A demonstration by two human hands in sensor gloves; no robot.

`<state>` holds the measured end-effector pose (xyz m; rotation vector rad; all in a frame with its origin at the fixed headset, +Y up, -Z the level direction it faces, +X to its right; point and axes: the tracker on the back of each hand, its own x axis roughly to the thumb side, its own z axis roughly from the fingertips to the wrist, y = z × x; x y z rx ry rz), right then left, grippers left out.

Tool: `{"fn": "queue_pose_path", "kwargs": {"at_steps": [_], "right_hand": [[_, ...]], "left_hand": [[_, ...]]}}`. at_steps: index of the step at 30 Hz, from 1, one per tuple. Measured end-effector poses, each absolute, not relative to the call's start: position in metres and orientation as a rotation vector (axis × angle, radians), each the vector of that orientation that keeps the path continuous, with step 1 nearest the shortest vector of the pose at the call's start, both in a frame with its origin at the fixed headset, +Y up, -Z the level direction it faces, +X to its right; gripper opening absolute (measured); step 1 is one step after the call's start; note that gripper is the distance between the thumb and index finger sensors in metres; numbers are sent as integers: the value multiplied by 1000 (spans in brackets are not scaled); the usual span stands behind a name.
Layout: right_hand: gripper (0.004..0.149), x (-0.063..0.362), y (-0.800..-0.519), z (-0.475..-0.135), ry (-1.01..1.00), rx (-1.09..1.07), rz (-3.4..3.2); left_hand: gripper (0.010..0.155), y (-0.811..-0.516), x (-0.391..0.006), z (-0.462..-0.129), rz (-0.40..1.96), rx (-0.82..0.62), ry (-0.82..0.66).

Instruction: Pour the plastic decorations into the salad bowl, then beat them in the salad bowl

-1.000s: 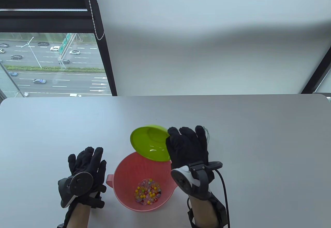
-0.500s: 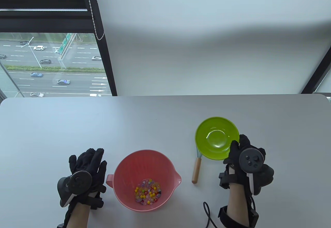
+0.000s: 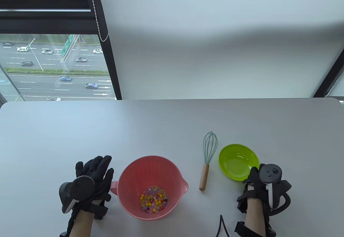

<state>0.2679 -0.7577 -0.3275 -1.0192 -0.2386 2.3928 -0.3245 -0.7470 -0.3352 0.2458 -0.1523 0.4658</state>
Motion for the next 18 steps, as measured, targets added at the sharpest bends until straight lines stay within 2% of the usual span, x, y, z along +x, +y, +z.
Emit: {"fn": "queue_pose_path", "kwargs": {"at_steps": [4, 8, 13, 14, 16, 18], "right_hand": [[67, 251, -742, -319, -443, -961, 2485], [74, 203, -717, -317, -613, -695, 2619], [76, 142, -706, -319, -592, -366, 2757], [77, 135, -707, -320, -563, -333, 2778], [75, 118, -710, -322, -484, -260, 2818], [72, 111, -713, -325, -378, -244, 2821]], "left_hand": [[59, -747, -325, -335, 482, 253, -151], [69, -745, -327, -334, 557, 296, -146], [77, -749, -336, -333, 819, 292, -127], [79, -750, -339, -334, 877, 274, -125], [84, -758, -341, -339, 1138, 166, -201], [87, -761, -340, -341, 1222, 129, -246]]}}
